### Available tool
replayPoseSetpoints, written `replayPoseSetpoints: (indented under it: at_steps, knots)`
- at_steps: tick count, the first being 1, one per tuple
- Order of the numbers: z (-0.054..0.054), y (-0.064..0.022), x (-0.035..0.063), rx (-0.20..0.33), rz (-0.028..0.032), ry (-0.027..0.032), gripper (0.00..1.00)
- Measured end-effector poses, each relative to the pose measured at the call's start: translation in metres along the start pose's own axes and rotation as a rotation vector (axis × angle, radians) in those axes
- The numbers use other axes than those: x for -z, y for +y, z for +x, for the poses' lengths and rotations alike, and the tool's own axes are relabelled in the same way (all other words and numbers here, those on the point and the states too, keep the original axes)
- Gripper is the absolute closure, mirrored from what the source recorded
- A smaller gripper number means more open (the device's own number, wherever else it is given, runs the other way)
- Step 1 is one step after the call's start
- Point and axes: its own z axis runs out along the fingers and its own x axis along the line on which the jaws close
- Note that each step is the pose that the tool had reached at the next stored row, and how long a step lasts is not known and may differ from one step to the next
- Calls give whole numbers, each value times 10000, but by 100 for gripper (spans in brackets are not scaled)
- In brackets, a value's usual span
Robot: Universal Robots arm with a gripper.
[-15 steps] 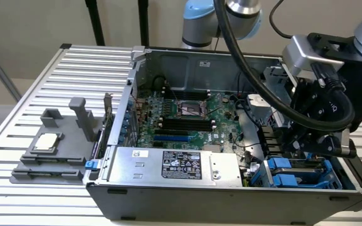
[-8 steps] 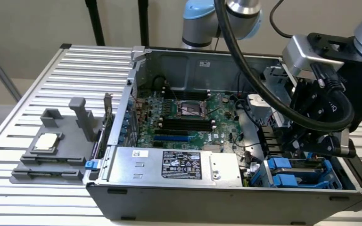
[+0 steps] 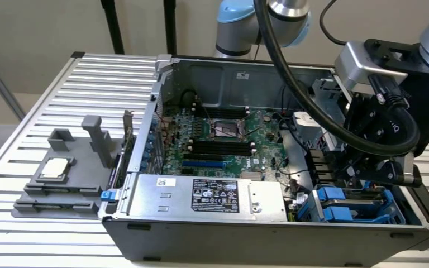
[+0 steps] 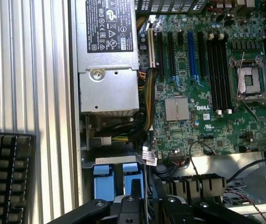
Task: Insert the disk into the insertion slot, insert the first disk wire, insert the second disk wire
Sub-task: 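Insert the second disk wire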
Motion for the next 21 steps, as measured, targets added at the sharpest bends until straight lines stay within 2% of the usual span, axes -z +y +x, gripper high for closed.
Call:
replayPoseSetpoints:
  at_steps: [4,5,6,8,10,11,15,21]
  knots:
    - [-25,-20,4,-1,-8,1,73]
    - [-35,-36,6,-1,-10,-1,67]
    - [-47,-46,11,-1,-11,0,67]
    - [-75,-60,21,-2,-10,3,56]
    - [-103,-72,29,-1,-10,7,56]
    - [-117,-79,31,-2,-10,8,49]
    - [-182,-137,37,-4,-7,39,49]
    - [-251,-285,42,-8,-7,90,49]
